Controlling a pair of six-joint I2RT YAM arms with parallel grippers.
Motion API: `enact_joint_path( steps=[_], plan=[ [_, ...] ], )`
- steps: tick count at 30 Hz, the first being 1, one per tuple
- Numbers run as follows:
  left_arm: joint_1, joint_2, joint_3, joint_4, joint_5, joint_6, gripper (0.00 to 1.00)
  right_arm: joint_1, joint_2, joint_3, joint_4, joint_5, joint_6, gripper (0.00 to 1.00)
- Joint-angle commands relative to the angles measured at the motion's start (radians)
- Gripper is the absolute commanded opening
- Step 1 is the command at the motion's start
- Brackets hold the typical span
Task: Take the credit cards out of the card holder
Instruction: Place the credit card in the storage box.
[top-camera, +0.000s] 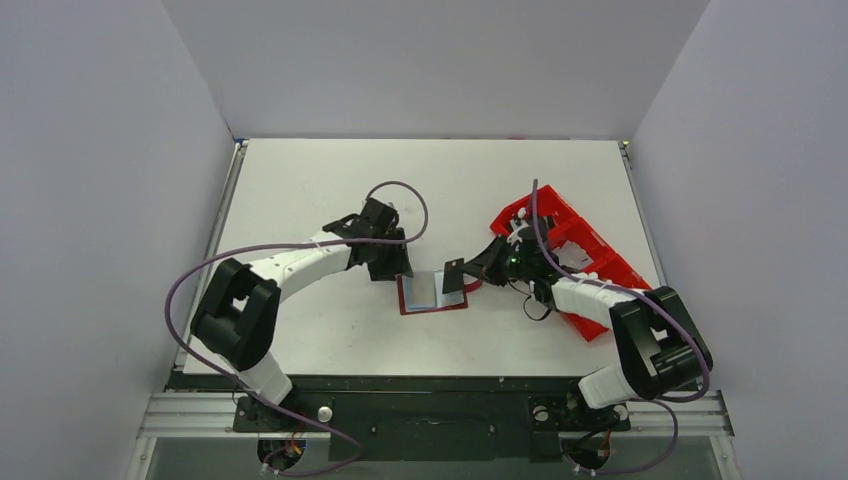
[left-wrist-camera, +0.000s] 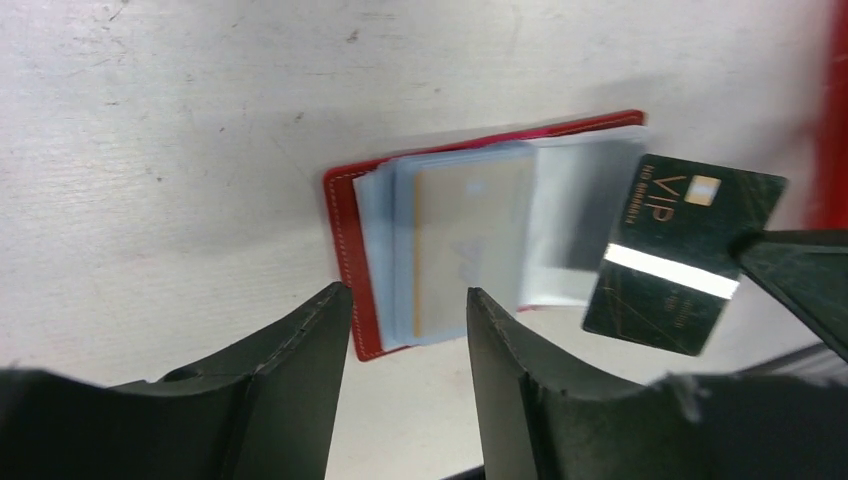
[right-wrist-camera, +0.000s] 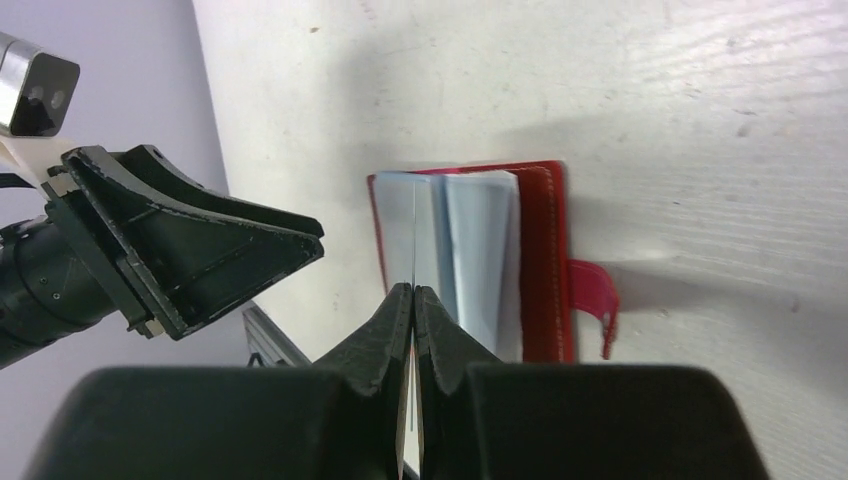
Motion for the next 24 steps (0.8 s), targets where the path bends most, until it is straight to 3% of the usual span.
enact_joint_path(
  steps=[1, 8, 17, 24],
  plan=[
    [0.043, -0.097, 0.015, 0.115, 0.143, 0.002, 0.47, -0.008, -0.048, 0.063, 0.054, -0.053, 0.046, 0.0],
    [0.122, -0.186, -0.101, 0.354, 0.413, -0.095, 0.53, -0.007, -0.074, 0.105, 0.152, -0.138, 0.16, 0.0],
    [0.147, -0.212, -0.171, 0.634, 0.622, -0.24, 0.53, 0.013, -0.087, 0.138, 0.246, -0.182, 0.248, 0.0],
    [0.152, -0.191, -0.223, 0.838, 0.703, -0.369, 0.49, 0.033, -0.082, 0.159, 0.267, -0.19, 0.265, 0.0]
  ],
)
